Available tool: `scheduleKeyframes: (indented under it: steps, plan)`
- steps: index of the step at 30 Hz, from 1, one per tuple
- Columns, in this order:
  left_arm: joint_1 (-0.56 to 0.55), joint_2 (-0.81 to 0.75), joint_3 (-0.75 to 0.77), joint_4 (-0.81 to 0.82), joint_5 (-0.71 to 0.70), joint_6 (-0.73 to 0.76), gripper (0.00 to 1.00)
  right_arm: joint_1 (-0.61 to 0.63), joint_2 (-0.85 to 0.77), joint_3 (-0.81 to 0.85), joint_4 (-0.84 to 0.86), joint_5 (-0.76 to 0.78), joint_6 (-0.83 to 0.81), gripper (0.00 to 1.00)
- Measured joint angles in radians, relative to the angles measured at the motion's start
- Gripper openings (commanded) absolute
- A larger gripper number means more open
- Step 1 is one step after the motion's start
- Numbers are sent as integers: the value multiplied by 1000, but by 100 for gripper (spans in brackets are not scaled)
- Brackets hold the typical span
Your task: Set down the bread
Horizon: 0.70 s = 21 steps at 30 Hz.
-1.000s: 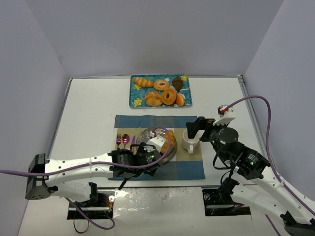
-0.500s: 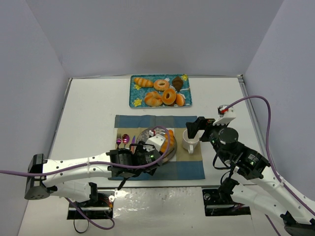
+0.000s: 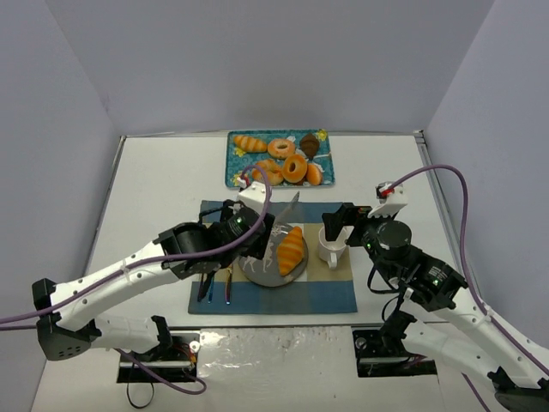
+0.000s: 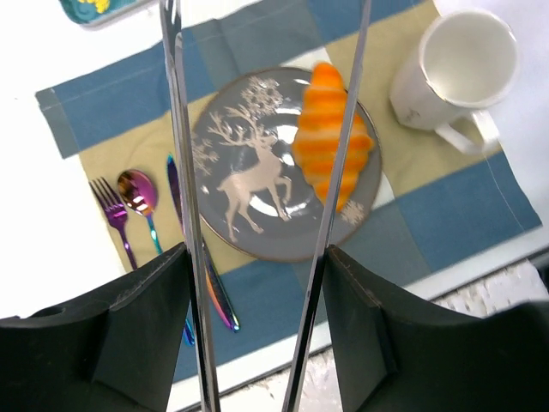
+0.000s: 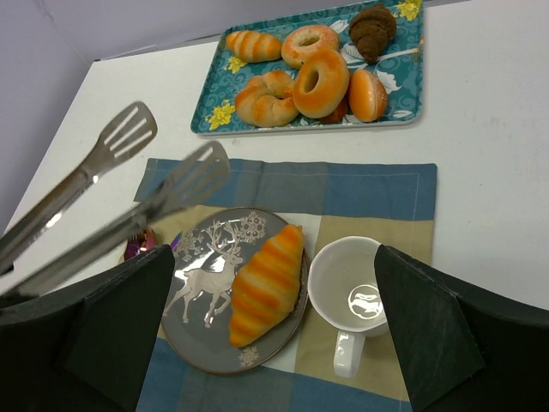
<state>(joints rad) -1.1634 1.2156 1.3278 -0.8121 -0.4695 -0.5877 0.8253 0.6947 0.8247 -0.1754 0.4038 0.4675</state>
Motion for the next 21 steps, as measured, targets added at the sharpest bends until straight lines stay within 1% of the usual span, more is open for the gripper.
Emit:
scheduleKeyframes:
  steps: [5,11,16,21]
  plan:
    - [193,43,58,37,82,65,55,0,17,10,0,0,-1,100]
    - [369,182,204,87,184,117,55,0,29,22,1,-1,-5,100]
    - [483,299,256,112,244,128,54,0,30,28,1,-1,-8,100]
    - [559,413,278,139,299,126,54,0,28,28,1,-1,-8,100]
